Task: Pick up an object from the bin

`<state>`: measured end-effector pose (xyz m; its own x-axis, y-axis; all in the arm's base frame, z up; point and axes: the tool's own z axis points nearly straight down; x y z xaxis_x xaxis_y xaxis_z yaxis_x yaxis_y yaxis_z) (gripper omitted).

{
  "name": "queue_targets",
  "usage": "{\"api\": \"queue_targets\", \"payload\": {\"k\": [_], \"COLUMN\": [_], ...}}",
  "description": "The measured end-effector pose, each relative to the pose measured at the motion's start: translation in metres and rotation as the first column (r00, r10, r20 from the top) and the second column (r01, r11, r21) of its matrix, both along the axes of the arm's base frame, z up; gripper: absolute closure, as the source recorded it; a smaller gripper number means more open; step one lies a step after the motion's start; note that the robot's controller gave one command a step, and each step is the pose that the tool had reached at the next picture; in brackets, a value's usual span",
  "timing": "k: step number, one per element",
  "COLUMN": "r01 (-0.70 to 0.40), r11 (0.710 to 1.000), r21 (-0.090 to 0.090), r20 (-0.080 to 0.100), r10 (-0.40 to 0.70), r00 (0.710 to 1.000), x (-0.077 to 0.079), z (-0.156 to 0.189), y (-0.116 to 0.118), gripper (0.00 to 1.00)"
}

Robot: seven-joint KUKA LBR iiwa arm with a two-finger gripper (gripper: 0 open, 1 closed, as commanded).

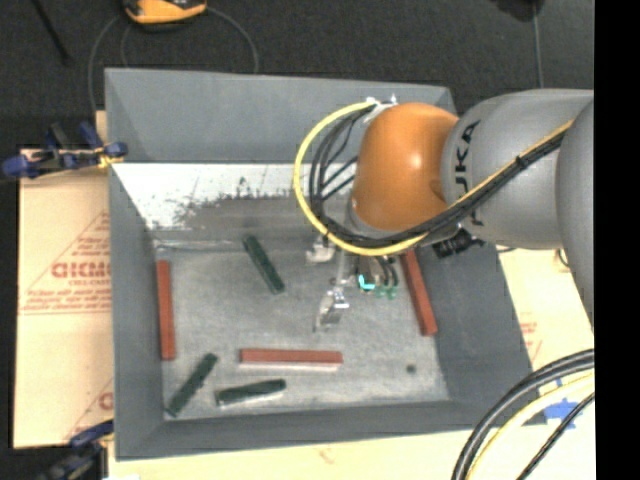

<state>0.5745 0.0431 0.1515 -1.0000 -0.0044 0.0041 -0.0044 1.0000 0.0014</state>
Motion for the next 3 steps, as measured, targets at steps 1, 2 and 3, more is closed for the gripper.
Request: {"api": "queue_targets", "payload": {"k": [1,2,3], "r01": [0.001,-0.073,-0.011], "r11": [1.0,0.997,1.0], "r21": [0.0,-0.002,-0.001], "r20": [0.008,0.011,0.001], "r10": [-0.001,0.073,0.011], "r00": [1.0,0.997,1.0], "x": [0.002,-0.04,-0.053], "z": [0.004,-0.056,-0.029], "y": [0.0,0.028,0.037], "gripper": [0.0,0.0,0.0]}}
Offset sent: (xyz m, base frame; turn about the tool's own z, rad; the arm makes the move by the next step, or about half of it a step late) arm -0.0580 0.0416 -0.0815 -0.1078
